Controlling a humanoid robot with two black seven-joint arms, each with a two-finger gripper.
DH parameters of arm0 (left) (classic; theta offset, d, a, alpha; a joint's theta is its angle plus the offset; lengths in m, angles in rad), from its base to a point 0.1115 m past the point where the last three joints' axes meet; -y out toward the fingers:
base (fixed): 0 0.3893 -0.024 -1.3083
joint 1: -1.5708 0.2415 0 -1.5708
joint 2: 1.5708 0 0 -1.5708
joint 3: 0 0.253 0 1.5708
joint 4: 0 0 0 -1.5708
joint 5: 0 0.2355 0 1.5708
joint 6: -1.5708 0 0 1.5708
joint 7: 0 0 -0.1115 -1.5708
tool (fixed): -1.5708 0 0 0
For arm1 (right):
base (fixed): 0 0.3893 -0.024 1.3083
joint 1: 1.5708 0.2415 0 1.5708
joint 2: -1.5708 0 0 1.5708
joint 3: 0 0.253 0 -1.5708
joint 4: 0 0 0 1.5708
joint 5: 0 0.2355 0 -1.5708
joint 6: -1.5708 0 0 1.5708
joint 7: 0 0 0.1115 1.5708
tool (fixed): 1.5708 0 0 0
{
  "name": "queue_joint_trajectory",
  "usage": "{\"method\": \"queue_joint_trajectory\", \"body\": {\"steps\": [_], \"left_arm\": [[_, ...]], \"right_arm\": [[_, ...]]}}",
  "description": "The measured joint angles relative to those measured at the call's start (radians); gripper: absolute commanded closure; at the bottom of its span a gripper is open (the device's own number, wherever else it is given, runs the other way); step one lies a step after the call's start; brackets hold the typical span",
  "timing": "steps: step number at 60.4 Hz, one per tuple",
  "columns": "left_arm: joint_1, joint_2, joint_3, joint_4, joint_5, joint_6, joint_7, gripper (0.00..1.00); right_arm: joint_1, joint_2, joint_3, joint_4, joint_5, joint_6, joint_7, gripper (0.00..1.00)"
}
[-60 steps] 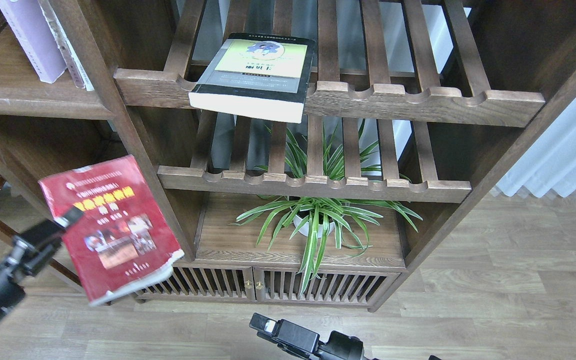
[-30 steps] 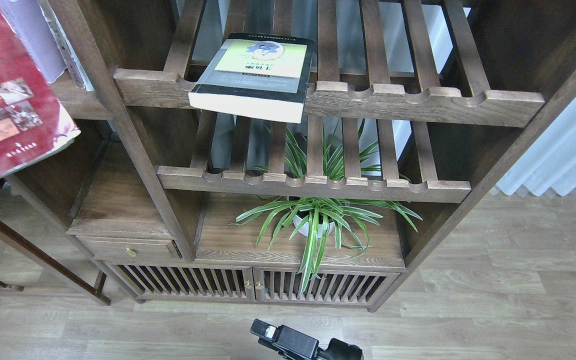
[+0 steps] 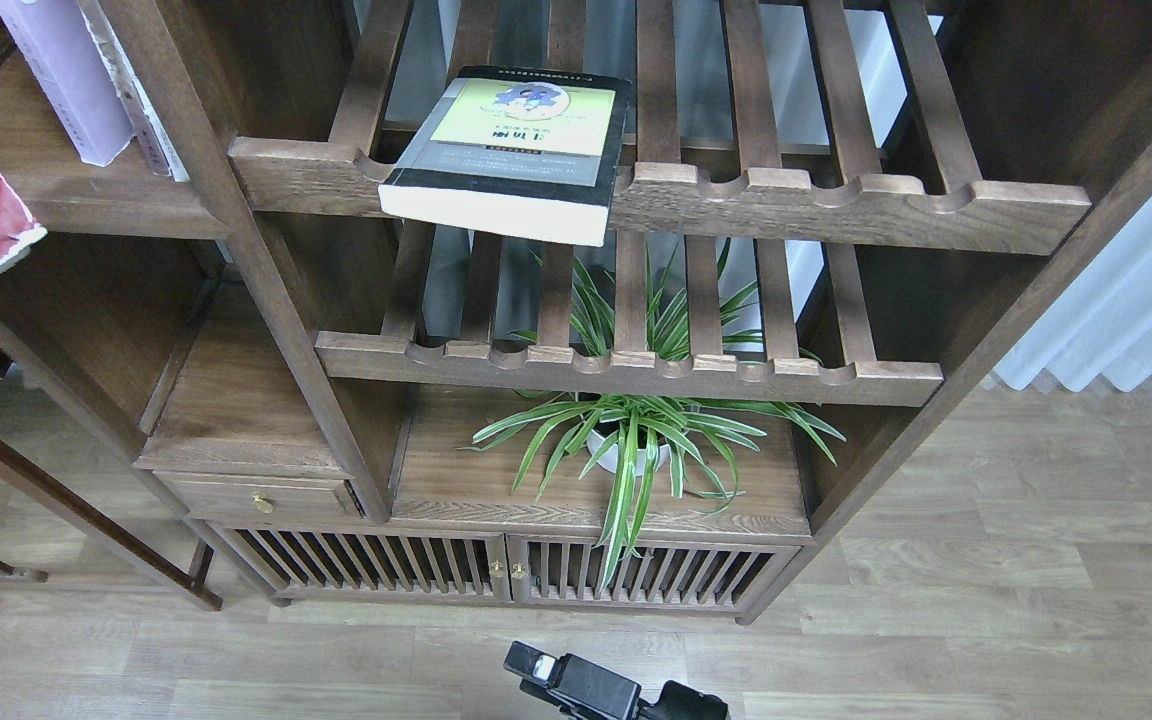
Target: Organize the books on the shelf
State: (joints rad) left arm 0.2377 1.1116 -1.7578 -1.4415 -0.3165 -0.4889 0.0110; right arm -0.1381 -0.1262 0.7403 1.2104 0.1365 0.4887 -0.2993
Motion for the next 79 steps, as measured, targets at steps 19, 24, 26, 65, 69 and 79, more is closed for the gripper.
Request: {"method": "queue_joint_trajectory", "body": {"steps": [19,24,26,65,69,79], "left_arm": [[-0.302,0.01,0.109,0.098,0.199,0.0,0.006,0.92],[-0.388,0.01,0.145,0.106,0.244,0.0,0.01,0.91],[-0.43,0.01,0.164,0.109,0.265,0.0,0.011,0.91],[-0.961,-0.124,0.367,0.268,0.721,0.0,0.051,0.91],[-0.989,-0.142,0.372,0.271,0.75,0.0,0.052,0.91],[-1.05,-0.167,0.418,0.28,0.771,0.0,0.053,0.91]], "right_arm": [[-0.013,0.001,0.001,0.0,-0.002,0.0,0.0,0.1],[-0.016,0.001,0.002,0.0,-0.002,0.0,0.0,0.1],[-0.017,0.001,0.003,0.0,-0.002,0.0,0.0,0.1],[-0.029,0.008,0.017,0.003,-0.003,0.0,-0.001,0.1],[-0.029,0.008,0.017,0.003,-0.003,0.0,-0.001,0.1],[-0.029,0.009,0.017,0.003,-0.003,0.0,-0.001,0.1]]}}
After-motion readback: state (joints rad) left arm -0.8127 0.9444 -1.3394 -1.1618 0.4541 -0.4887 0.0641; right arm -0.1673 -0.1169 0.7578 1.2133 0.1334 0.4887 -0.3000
